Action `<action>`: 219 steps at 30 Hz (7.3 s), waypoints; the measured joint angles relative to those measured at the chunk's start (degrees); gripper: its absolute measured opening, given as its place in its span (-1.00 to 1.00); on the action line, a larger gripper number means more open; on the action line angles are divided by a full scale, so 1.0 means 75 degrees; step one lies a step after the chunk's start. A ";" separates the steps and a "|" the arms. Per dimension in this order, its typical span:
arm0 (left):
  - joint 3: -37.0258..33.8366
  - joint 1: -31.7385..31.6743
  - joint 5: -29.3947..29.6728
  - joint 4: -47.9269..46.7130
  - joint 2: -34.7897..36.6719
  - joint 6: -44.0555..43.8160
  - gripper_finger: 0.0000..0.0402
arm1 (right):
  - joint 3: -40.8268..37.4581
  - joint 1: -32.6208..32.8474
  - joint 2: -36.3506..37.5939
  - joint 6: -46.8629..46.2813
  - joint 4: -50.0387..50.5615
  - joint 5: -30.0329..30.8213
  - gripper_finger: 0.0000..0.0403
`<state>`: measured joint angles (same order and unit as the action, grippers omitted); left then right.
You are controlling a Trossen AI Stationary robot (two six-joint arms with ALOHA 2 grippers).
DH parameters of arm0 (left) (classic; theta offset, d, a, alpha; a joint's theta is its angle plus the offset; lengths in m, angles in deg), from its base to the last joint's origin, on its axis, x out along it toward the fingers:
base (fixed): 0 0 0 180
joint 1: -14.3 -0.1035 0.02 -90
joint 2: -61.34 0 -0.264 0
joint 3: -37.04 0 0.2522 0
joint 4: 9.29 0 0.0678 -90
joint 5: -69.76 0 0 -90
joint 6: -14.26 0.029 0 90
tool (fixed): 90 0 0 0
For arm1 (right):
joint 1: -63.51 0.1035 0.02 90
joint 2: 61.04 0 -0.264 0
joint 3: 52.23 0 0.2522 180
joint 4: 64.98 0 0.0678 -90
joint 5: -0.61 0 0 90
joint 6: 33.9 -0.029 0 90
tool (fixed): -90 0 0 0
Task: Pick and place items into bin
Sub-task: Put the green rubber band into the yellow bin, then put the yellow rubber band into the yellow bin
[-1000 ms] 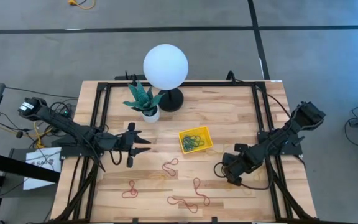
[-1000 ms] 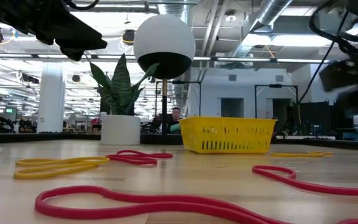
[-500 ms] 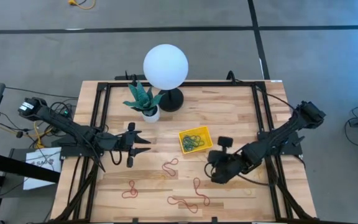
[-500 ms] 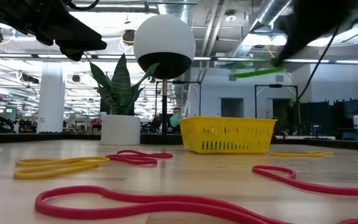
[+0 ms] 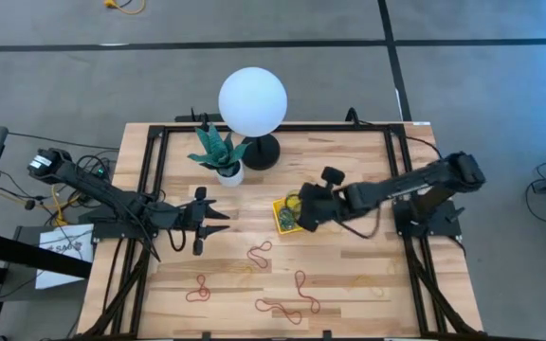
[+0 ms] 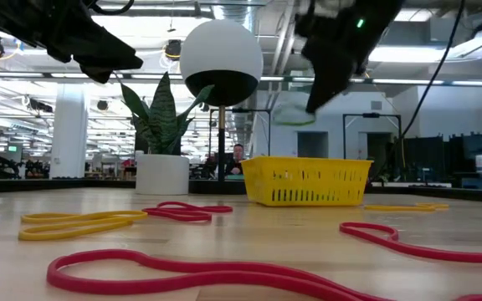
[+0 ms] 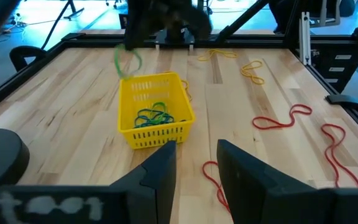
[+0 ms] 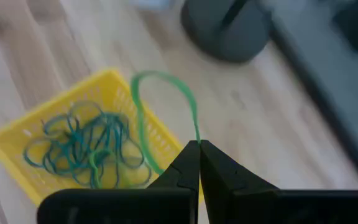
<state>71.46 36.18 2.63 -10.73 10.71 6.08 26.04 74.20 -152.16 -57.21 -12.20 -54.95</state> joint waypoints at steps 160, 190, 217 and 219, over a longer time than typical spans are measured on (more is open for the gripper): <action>0.0006 -0.0001 0.0062 -0.0583 -0.0001 -0.0266 -0.47 | -0.2911 0.0105 0.0960 0.2729 -0.5275 -0.2031 -1.00; 0.0003 -0.0001 0.0064 -0.0711 -0.0001 -0.0289 -0.47 | -0.1962 0.0212 0.0208 0.2165 -0.3224 -0.2457 -0.62; 0.0003 0.0002 0.0248 -0.0682 0.0000 -0.0488 -0.47 | -0.2643 0.4019 0.1949 -0.7990 0.3040 -0.6924 -0.64; 0.0003 -0.0001 0.0245 -0.0682 0.0000 -0.0488 -0.47 | -0.2794 0.4181 0.1801 -0.8094 0.2929 -0.7272 -0.64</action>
<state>71.48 36.17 4.46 -15.85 10.71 2.42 5.09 105.56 -138.65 -117.92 9.77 -109.48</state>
